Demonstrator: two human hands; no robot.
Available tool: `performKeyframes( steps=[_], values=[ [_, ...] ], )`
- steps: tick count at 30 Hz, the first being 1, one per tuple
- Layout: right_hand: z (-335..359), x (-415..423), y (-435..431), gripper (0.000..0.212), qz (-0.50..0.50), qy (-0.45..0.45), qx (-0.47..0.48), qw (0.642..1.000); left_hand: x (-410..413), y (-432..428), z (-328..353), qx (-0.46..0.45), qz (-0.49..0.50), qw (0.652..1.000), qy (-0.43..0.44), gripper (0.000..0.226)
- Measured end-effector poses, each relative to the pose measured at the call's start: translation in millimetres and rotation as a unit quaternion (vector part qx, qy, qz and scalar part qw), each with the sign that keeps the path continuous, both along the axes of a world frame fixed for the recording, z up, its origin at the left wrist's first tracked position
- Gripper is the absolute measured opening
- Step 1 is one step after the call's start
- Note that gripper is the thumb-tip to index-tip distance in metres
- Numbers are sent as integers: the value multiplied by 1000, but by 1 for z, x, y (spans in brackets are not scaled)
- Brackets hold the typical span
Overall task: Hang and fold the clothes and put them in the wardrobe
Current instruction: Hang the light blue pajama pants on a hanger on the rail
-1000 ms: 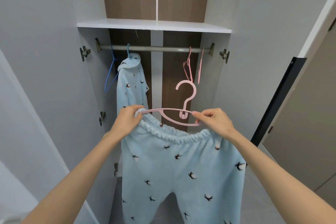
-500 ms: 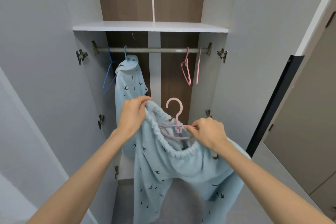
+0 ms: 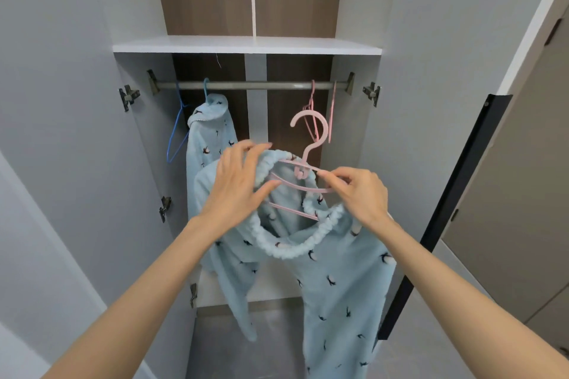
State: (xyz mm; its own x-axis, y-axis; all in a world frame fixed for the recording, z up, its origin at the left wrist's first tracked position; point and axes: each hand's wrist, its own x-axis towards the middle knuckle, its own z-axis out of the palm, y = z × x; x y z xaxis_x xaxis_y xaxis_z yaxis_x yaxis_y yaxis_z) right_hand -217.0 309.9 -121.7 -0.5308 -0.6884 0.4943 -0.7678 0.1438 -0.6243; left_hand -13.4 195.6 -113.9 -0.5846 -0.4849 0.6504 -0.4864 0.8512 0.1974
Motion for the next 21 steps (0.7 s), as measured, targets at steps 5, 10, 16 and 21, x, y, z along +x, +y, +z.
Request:
performKeyframes(
  steps=[5, 10, 16, 21],
  values=[
    [5, 3, 1, 35, 45, 32, -20, 998, -15, -5, 15, -21, -56, 994, -96, 25],
    [-7, -7, 1, 40, 93, -21, 15, 995, -8, -15, -5, 57, -95, 989, -98, 26],
    [-16, -10, -2, 30, 121, -5, 106, 987, -9, -15, -25, 116, -73, 987, -80, 23],
    [-13, -19, 2, 4, 182, 46, 126, 974, 1, -23, -29, 148, -54, 986, -58, 24]
  ],
)
